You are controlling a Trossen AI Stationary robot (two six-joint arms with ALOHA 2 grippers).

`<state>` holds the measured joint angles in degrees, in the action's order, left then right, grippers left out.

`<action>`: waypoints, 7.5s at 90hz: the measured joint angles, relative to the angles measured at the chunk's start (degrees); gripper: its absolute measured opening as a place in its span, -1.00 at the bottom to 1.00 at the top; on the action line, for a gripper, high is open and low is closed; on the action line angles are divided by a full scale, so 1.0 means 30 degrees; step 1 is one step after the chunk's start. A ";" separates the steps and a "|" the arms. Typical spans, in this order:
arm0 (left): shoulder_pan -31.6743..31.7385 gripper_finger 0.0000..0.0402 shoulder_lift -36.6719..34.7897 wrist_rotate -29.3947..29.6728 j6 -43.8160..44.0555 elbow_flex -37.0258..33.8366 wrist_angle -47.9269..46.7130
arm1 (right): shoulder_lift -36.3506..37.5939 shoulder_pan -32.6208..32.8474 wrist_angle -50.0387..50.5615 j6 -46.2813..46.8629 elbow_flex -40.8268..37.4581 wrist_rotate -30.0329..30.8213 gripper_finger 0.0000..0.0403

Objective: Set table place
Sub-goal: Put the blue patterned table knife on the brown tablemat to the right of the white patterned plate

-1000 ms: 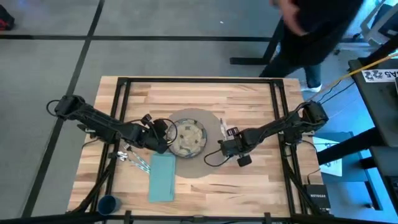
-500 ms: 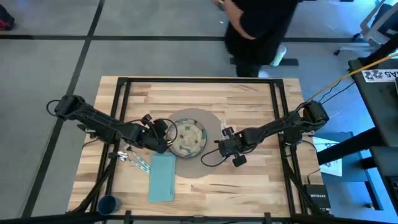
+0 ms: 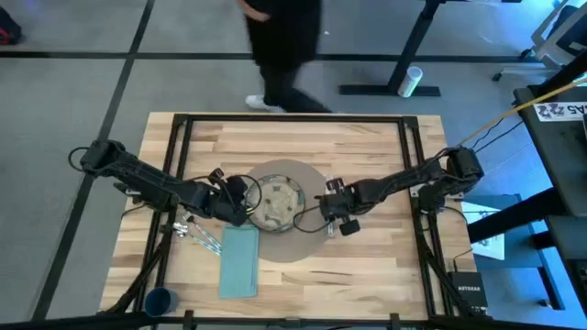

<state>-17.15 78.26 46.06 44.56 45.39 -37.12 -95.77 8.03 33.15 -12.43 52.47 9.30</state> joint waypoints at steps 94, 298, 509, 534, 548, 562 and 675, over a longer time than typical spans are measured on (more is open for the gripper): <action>0.0000 -1.00 0.0000 0.0004 -0.0004 0.0000 -0.0115 | -0.1253 -0.0990 -0.1543 -0.0807 0.0235 -0.1326 -1.00; 0.1923 -1.00 0.6058 -0.4411 -0.0137 0.0911 -0.1618 | -0.1253 -0.1187 -0.2136 -0.1486 0.0430 -0.1519 -1.00; 0.1982 -1.00 0.5319 -0.3563 -0.1005 0.1224 -0.1929 | -0.1538 -0.3701 -0.2986 -0.3002 0.0237 -0.0801 -1.00; 0.1982 -1.00 0.5319 -0.3563 -0.1072 0.1224 -0.1923 | -0.1559 -0.3693 -0.3949 -0.3228 0.0226 -0.0794 -1.00; 0.1982 -1.00 0.5319 -0.3563 -0.1078 0.1224 -0.1923 | -0.1559 -0.3693 -0.4632 -0.3388 0.0226 -0.0794 -1.00; 0.1982 -1.00 0.5319 -0.3563 -0.1077 0.1224 -0.1918 | -0.1559 -0.3843 -0.4616 -0.3453 0.0226 -0.0830 -1.00; 0.1982 -1.00 0.5319 -0.3563 -0.1306 0.1224 -0.1923 | -0.1537 -0.4582 -0.4117 -0.3402 0.0248 -0.0340 -1.00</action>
<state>-11.20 94.21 35.38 40.64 49.06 -42.89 -100.38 -5.71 20.80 -22.63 53.21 8.28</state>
